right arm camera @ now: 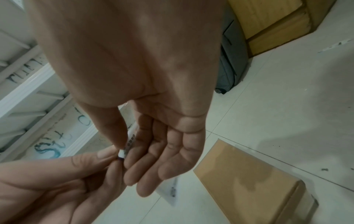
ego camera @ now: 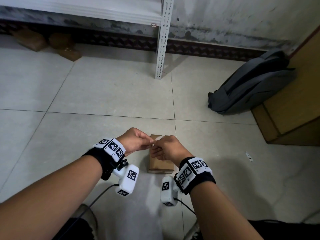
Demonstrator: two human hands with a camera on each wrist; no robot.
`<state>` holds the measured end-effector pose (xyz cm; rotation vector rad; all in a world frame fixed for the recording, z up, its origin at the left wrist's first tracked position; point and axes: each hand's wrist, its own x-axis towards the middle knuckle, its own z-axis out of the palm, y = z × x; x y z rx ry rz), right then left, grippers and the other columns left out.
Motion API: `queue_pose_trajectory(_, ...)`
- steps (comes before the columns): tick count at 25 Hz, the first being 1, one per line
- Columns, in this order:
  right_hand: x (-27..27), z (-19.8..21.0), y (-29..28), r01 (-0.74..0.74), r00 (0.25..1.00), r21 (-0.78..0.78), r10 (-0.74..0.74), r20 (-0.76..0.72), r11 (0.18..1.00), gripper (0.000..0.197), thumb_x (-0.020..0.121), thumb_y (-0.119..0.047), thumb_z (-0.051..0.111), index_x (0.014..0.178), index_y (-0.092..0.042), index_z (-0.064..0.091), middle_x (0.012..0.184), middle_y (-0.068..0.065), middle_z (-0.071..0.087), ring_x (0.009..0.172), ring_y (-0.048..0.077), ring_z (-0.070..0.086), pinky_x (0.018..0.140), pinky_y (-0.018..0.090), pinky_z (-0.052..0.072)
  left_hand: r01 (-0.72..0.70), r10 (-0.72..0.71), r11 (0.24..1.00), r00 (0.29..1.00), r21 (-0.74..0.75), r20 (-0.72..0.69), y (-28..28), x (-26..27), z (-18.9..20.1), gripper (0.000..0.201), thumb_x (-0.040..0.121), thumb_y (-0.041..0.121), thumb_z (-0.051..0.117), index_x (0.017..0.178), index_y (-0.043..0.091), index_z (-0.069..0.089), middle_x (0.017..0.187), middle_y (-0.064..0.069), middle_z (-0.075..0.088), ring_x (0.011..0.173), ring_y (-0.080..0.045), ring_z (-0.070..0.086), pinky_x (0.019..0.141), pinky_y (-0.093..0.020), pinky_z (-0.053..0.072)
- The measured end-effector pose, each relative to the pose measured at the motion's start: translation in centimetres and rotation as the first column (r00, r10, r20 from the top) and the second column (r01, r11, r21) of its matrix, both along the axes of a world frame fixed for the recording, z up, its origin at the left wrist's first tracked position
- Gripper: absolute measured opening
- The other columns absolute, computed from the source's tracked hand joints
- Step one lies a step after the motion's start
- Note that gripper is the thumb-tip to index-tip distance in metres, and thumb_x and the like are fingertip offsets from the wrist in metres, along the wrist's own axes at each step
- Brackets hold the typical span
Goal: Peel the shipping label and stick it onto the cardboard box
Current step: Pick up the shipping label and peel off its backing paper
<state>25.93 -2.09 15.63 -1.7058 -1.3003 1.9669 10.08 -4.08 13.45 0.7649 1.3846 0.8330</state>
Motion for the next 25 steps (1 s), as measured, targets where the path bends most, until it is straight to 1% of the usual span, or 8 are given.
queue_pose_trajectory(4, 0.02, -0.20, -0.45, -0.040, 0.999, 0.046, 0.039, 0.024, 0.998, 0.020, 0.098, -0.013, 0.057, 0.082, -0.001, 0.062, 0.073, 0.015, 0.062, 0.066, 0.027, 0.063, 0.052, 0.023, 0.042, 0.020, -0.021, 1.000, 0.998, -0.007, -0.067, -0.19, 0.00, -0.07, 0.011, 0.085, -0.007, 0.068, 0.094, -0.012, 0.071, 0.095, -0.028, 0.071, 0.080, -0.022, 0.070, 0.077, -0.020, 0.060)
queue_pose_trajectory(7, -0.15, -0.19, -0.56, -0.030, 0.999, 0.042, 0.029, 0.045, 0.999, 0.021, 0.095, -0.011, 0.057, 0.076, -0.003, 0.060, 0.067, 0.013, 0.062, 0.071, 0.030, 0.063, 0.054, 0.024, 0.043, 0.053, -0.052, 0.999, 0.993, 0.003, -0.104, -0.25, 0.10, -0.12, 0.014, 0.083, -0.005, 0.071, 0.095, -0.011, 0.073, 0.099, -0.029, 0.073, 0.088, -0.025, 0.072, 0.083, -0.024, 0.060)
queue_pose_trajectory(9, -0.33, -0.13, -0.46, 0.013, 0.998, 0.005, -0.013, 0.060, 1.000, 0.022, 0.094, -0.008, 0.056, 0.072, -0.004, 0.058, 0.066, 0.013, 0.061, 0.070, 0.029, 0.063, 0.058, 0.026, 0.044, 0.048, -0.047, 0.999, 0.992, 0.005, -0.119, -0.24, 0.27, -0.15, 0.016, 0.080, -0.003, 0.073, 0.095, -0.009, 0.075, 0.099, -0.027, 0.074, 0.090, -0.025, 0.072, 0.085, -0.027, 0.059)
queue_pose_trajectory(12, -0.69, -0.10, -0.39, 0.056, 0.995, -0.038, -0.052, 0.085, 0.998, 0.025, 0.093, -0.007, 0.054, 0.068, -0.005, 0.055, 0.064, 0.012, 0.059, 0.062, 0.027, 0.062, 0.060, 0.028, 0.045, 0.013, -0.012, 1.000, 0.981, 0.008, -0.192, -0.22, 0.56, -0.23, 0.016, 0.076, -0.005, 0.073, 0.092, -0.008, 0.077, 0.095, -0.030, 0.074, 0.081, -0.021, 0.070, 0.080, -0.029, 0.060)
queue_pose_trajectory(16, -0.93, -0.08, -0.58, 0.088, 0.995, -0.010, -0.087, 0.052, 0.996, 0.026, 0.093, -0.001, 0.053, 0.067, -0.005, 0.052, 0.064, 0.015, 0.054, 0.054, 0.023, 0.054, 0.053, 0.025, 0.037, -0.001, -0.002, 1.000, 0.978, -0.014, -0.210, -0.22, 0.61, -0.37, 0.016, 0.075, -0.006, 0.071, 0.091, -0.010, 0.076, 0.096, -0.034, 0.072, 0.080, -0.025, 0.068, 0.090, -0.040, 0.058)
queue_pose_trajectory(21, -0.80, -0.01, -0.57, 0.093, 0.996, 0.043, -0.092, -0.018, 0.995, 0.022, 0.094, -0.001, 0.056, 0.072, -0.003, 0.056, 0.065, 0.016, 0.058, 0.054, 0.021, 0.056, 0.050, 0.023, 0.033, 0.004, -0.001, 1.000, 0.976, 0.014, -0.219, -0.17, 0.25, -0.13, 0.019, 0.081, -0.009, 0.064, 0.096, -0.020, 0.069, 0.098, -0.035, 0.070, 0.076, -0.024, 0.067, 0.073, -0.022, 0.061)
queue_pose_trajectory(22, -0.71, -0.05, -0.57, 0.100, 0.995, 0.043, -0.098, -0.032, 0.994, 0.021, 0.095, -0.001, 0.055, 0.074, -0.003, 0.057, 0.066, 0.016, 0.058, 0.054, 0.021, 0.056, 0.049, 0.022, 0.033, -0.002, 0.009, 1.000, 0.975, 0.029, -0.221, -0.20, 0.17, -0.13, 0.019, 0.082, -0.009, 0.064, 0.098, -0.020, 0.068, 0.097, -0.034, 0.069, 0.077, -0.025, 0.068, 0.073, -0.022, 0.061)
queue_pose_trajectory(25, -0.46, -0.12, -0.53, 0.095, 0.995, 0.056, -0.093, -0.043, 0.994, 0.025, 0.095, 0.002, 0.053, 0.071, -0.005, 0.054, 0.065, 0.014, 0.054, 0.055, 0.020, 0.050, 0.042, 0.018, 0.030, 0.080, -0.040, 0.992, 0.935, 0.101, -0.352, -0.17, -0.15, -0.23, 0.012, 0.078, 0.000, 0.072, 0.087, -0.006, 0.077, 0.089, -0.026, 0.075, 0.077, -0.022, 0.069, 0.082, -0.037, 0.060)
